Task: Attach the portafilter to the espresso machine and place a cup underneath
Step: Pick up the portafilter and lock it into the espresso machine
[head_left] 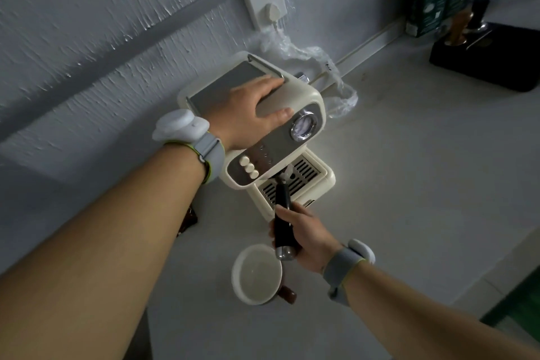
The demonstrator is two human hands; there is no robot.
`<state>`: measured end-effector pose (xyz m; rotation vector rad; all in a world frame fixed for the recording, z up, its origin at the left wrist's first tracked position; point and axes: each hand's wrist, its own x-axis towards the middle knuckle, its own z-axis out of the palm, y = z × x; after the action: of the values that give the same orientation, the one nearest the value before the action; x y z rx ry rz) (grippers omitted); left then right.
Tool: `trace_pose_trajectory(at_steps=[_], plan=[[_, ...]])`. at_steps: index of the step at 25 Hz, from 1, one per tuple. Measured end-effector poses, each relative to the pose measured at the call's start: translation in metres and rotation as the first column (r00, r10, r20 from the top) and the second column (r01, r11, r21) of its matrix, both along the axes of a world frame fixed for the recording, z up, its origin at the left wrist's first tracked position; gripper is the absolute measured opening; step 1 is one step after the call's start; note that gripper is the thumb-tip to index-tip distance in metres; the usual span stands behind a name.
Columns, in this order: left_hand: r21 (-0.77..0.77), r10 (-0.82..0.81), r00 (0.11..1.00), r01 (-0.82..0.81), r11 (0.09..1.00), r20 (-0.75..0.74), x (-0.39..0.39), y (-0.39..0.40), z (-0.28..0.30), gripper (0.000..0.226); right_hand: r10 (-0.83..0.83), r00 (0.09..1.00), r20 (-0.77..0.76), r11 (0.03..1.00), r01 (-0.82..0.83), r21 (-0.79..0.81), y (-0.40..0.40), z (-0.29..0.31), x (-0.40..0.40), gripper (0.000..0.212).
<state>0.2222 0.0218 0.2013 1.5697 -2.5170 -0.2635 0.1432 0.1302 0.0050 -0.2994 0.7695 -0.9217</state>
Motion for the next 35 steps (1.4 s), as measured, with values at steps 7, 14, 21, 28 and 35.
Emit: trace_pose_trajectory(at_steps=[7,14,21,28,35], plan=[[-0.061,0.071,0.988,-0.080,0.995,-0.135,0.003,-0.007,-0.019,0.074,0.004,0.987,0.162,1.000,-0.003,-0.007,-0.017,0.002,0.017,0.034],[-0.004,0.140,0.955,-0.146,0.989,-0.262,0.000,-0.007,-0.017,0.065,0.023,0.997,0.070,0.998,-0.019,-0.055,-0.043,0.005,0.037,0.037],[-0.003,0.156,0.950,-0.163,0.987,-0.271,-0.002,-0.005,-0.016,0.067,-0.018,0.997,0.076,0.996,0.024,-0.082,-0.062,0.011,0.065,0.038],[-0.013,0.150,0.954,-0.158,0.987,-0.259,0.001,-0.007,-0.016,0.072,-0.041,0.999,0.023,0.988,0.044,-0.147,-0.066,0.013,0.072,0.035],[-0.056,0.104,0.950,-0.126,0.991,-0.293,0.004,-0.013,-0.021,0.073,0.126,0.961,0.246,0.982,-0.085,-0.170,-0.041,0.006,0.000,0.029]])
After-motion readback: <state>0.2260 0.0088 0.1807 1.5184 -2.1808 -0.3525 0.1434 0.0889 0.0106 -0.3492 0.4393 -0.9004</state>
